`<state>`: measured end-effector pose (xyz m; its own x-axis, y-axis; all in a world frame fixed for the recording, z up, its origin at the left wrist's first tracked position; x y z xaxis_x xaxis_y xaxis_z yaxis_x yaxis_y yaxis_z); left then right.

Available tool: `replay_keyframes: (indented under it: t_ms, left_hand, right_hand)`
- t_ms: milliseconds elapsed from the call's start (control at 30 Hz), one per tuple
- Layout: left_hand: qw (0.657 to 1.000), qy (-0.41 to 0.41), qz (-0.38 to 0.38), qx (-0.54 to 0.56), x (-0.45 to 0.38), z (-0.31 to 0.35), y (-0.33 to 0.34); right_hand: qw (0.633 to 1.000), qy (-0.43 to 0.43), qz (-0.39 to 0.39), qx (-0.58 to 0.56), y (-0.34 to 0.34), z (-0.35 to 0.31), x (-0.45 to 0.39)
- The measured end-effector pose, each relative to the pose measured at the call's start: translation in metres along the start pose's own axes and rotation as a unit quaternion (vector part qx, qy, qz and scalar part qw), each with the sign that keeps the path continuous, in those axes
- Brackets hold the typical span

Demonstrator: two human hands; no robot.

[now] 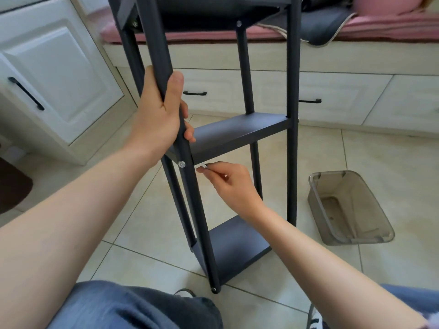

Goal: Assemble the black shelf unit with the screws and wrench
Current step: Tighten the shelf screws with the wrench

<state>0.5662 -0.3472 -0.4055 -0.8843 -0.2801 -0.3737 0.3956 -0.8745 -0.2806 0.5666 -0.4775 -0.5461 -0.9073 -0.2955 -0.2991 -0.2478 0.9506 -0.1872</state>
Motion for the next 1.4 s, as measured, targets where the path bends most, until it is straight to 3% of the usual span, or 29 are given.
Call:
replay_keyframes:
  t_ms: [467,1400]
  left_hand:
    - [1.0,0.012,-0.004,-0.006,0.003,0.005,0.003]
    - [1.0,-0.013,-0.008,-0.011,-0.004,-0.005,0.002]
  right_hand:
    - [0.999,0.035,0.007,-0.023,-0.001,-0.004,-0.003]
    - [0.993,-0.042,0.097,-0.053,0.025,0.012,-0.01]
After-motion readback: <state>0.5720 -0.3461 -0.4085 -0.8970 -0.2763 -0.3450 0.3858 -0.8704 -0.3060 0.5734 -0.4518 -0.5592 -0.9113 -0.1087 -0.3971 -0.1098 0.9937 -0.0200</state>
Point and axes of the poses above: each hand's wrist, its own x-axis away from the middle knuckle, its own y-axis out of the palm, z = x × y, the point moved 4 cm from there along -x, towards the middle knuckle, and after that the axes turned 4 degrees about z, right-handed, at the moved point
